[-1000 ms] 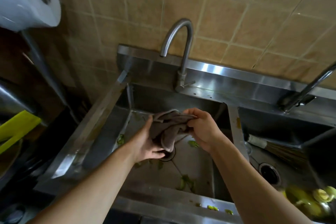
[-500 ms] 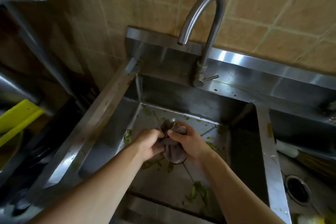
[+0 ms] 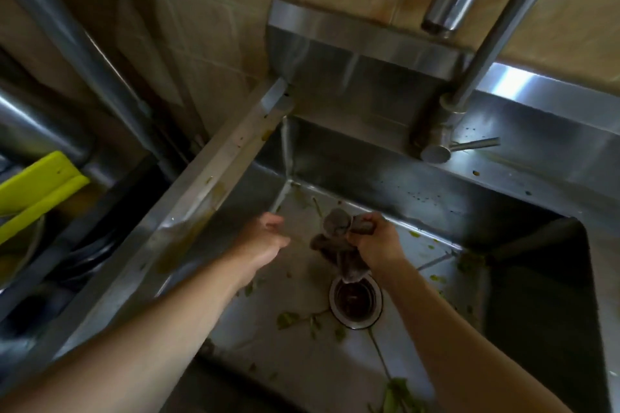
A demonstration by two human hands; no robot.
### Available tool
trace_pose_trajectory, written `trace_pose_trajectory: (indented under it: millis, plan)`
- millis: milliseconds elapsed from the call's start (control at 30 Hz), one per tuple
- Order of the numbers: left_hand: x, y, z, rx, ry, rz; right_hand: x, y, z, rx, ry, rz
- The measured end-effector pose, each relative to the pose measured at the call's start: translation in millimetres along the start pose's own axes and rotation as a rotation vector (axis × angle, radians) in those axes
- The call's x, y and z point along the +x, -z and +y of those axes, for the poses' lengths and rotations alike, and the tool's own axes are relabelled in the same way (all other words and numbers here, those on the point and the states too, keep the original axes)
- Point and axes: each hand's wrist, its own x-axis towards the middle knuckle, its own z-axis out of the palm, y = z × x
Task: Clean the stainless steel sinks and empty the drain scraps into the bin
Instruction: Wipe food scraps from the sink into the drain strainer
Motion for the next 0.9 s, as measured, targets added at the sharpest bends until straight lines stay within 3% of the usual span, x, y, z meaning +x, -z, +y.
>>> trace_pose_trajectory:
  millis: [333,433,633,900]
  plan:
    - [82.8,3.9,-14.4,0.391,-0.051,0.017,98.6,-71.5,-41.8,-0.092,0.314,0.022]
    - [101.9,-6.1,-21.5,0.439,-0.063,-0.021,127.4,-97.0,-34.3,-0.312,0.466,0.015]
    - [128.2,-20.6,-41.2,0.567,-0.056,-0.103,161.1,-138.9,15.1,-1.013,0.704,-0.217]
    - [138.8,-26.0,-54.5,0.638,0.014,-0.112,143.4,-113.1,50.0,-1.058,0.599,-0.212]
